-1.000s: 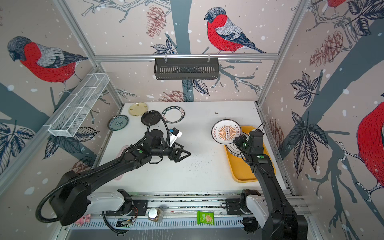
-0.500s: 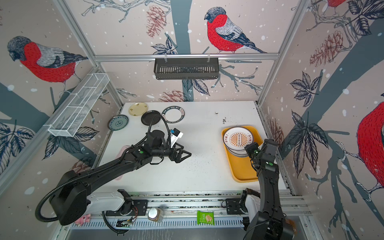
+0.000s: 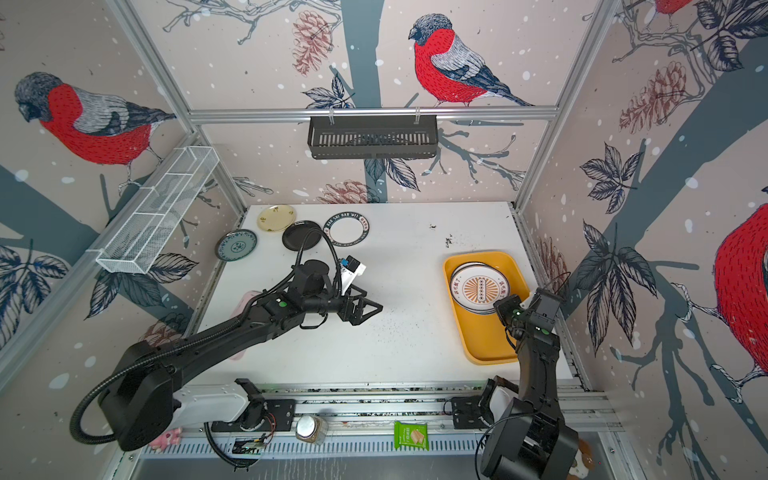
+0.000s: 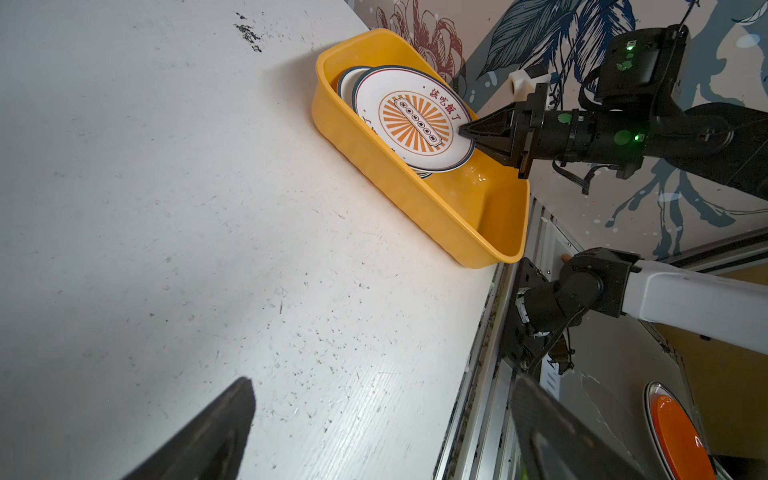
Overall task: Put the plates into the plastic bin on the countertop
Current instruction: 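Lower the orange-sunburst plate onto the stack in the bin, then open the right gripper and raise it off the stack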
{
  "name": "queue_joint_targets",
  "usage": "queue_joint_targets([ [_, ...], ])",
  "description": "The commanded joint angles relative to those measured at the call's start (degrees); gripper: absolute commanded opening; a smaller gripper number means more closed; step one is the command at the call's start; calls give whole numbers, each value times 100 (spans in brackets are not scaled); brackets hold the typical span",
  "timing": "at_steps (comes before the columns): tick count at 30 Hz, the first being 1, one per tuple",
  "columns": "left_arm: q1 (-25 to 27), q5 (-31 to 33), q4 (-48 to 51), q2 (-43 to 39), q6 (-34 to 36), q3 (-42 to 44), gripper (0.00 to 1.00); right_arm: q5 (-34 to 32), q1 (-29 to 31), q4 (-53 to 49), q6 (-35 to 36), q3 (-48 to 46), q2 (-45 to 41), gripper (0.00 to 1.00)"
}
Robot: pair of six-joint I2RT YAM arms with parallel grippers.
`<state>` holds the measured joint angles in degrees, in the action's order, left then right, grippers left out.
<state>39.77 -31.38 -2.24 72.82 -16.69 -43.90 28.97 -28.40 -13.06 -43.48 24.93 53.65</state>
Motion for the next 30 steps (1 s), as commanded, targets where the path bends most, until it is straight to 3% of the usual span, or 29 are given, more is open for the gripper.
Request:
queue_joint_targets([
  [1,5,48,37,-48,80,-64,96,210,6,372,138,1,133,2],
  [5,2,70,75,-66,95,-75,96,215,3,571,112,-27,326,3],
  [12,4,268,265,-48,187,-152,97,65,1,722,77,-74,425,15],
  [22,9,639,590,-142,222,-263,97,-168,2,594,104,-93,508,48],
  [30,7,888,857,-135,260,-361,96,-216,10,687,39,-85,495,61],
])
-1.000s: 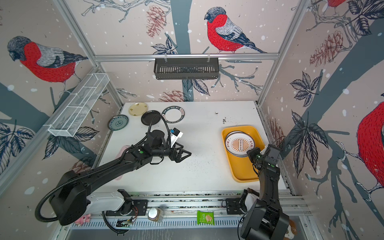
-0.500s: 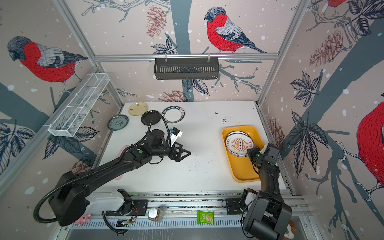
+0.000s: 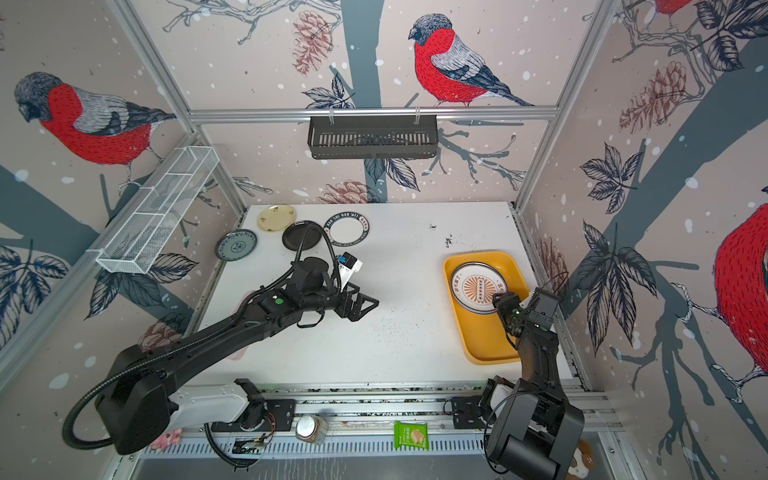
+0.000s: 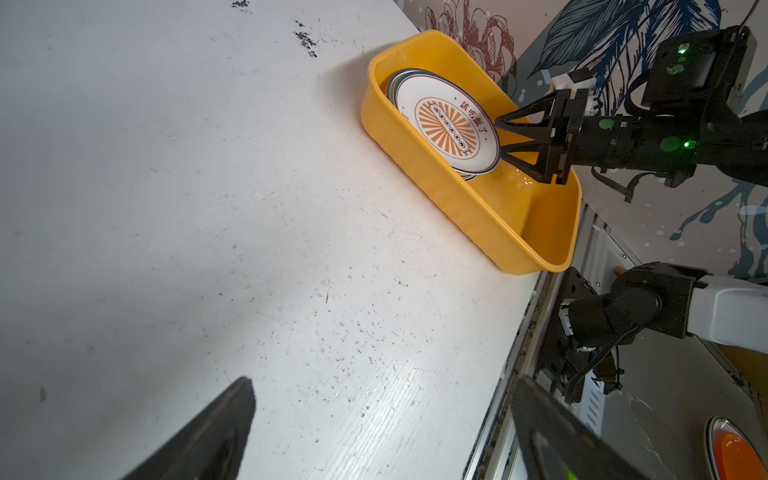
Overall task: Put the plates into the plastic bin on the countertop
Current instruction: 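Open the right gripper and raise it off the stack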
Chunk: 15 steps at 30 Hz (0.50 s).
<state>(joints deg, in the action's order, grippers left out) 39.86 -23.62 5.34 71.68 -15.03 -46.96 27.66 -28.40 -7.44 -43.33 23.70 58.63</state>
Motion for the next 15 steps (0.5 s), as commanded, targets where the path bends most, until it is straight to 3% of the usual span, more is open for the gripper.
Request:
queue_joint_targets([
  [1,-5,113,108,-31,96,-51,96,-85,10,124,43,46,-1,61],
  [15,-4,278,182,-10,112,-81,96,-17,214,277,-49,62,-115,71],
])
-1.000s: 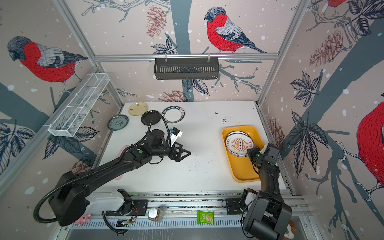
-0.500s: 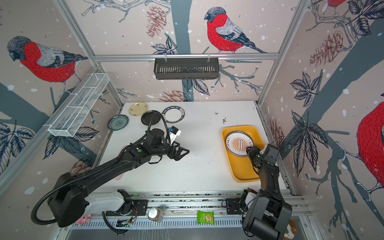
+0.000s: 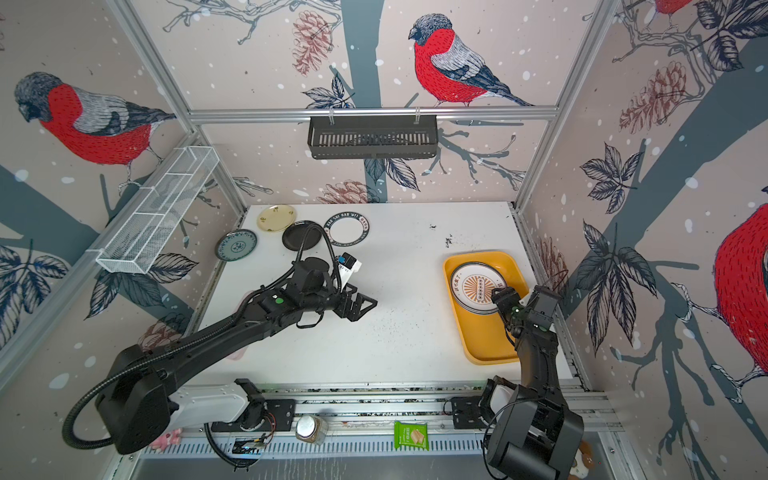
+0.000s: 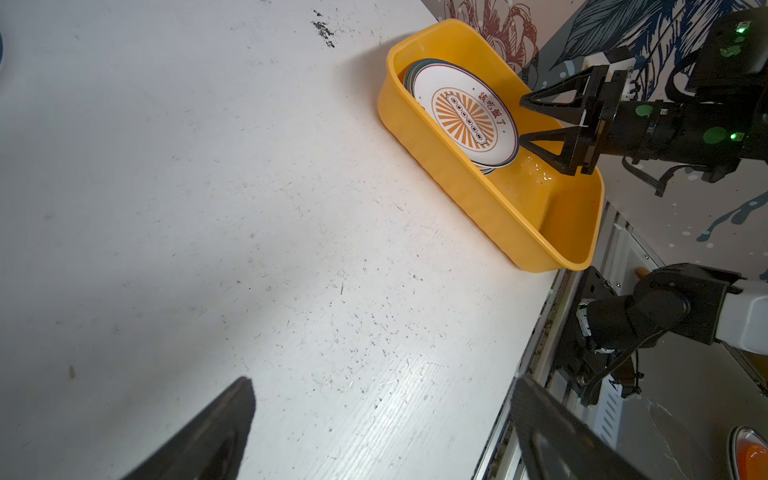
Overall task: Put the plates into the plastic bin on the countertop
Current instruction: 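Open the right gripper and raise it off the stack, then move the left gripper to the green-rimmed plate while the right gripper reaches toward it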
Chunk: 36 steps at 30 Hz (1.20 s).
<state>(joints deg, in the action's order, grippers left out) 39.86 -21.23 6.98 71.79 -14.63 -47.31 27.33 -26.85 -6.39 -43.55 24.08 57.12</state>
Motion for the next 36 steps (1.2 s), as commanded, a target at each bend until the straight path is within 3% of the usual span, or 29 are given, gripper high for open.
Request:
queue_joint_targets([
  [1,-3,56,15,-23,72,-48,96,19,96,195,-35,40,67,72],
  [8,0,136,29,-40,74,-44,97,-217,477,230,-70,220,128,76],
  [20,-3,316,101,-73,127,-60,96,-515,545,-100,-64,373,276,80],
  [26,-10,912,128,-159,83,-55,96,-1317,659,-775,-136,695,30,81],
  [31,-136,1288,94,-193,-63,-9,96,-1888,1256,-971,-149,1112,-339,85],
  [36,-736,1156,-10,-163,-328,14,96,-2398,2226,-664,-225,1493,-452,89],
])
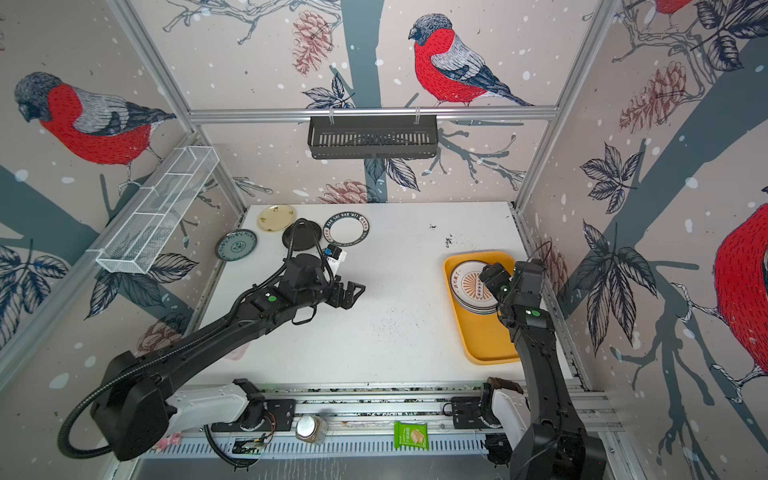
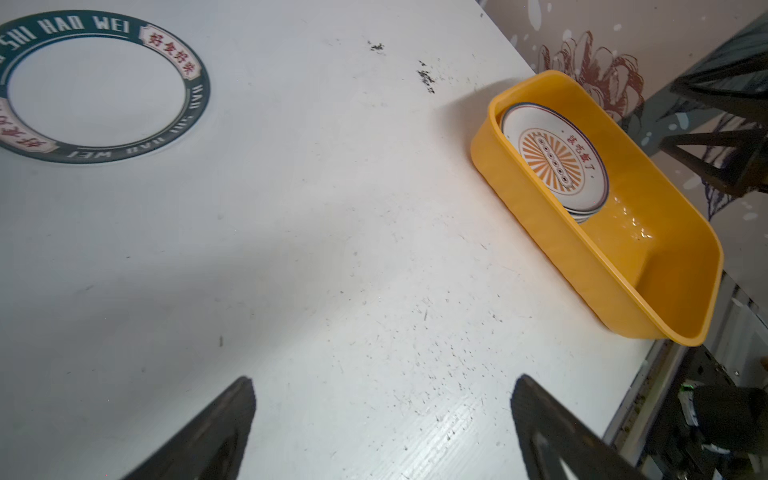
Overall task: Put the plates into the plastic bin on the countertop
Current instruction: 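Move the left gripper to the green-rimmed plate while the right gripper reaches toward it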
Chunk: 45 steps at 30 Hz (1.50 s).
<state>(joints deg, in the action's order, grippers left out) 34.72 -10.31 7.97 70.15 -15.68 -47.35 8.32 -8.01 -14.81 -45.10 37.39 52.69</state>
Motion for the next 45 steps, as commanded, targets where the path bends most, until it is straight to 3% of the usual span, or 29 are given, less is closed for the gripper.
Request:
queue_joint_targets([
  [1,-396,25,-136,17,-299,22,96,-544,552,299,-53,231,30,90],
  [9,-1723,26,-35,238,-437,-216,96,-744,1595,1415,329,739,909,97],
  [14,-2529,-44,-238,340,-1150,-173,96,-392,1880,2115,528,1025,1542,99],
  [19,-2553,29,-712,946,-1817,-513,96,241,2338,3231,357,1017,2342,100],
  [24,-2550,-192,-1088,1833,-2135,-1063,96,282,3019,3341,502,1586,3098,100],
  [28,-2559,-113,-1096,2565,-2140,-1689,96,686,3448,3605,500,1987,3673,100],
  [35,-2559,-597,-1245,3676,-2379,-2359,91,890,3999,3498,741,2528,4234,100],
  [40,-2559,-938,-1429,4242,-2657,-2593,89,674,4165,2885,1219,2947,4388,100],
  [45,-2558,-1043,-1755,4632,-2992,-2674,86,670,4178,2805,1189,3173,4581,100],
])
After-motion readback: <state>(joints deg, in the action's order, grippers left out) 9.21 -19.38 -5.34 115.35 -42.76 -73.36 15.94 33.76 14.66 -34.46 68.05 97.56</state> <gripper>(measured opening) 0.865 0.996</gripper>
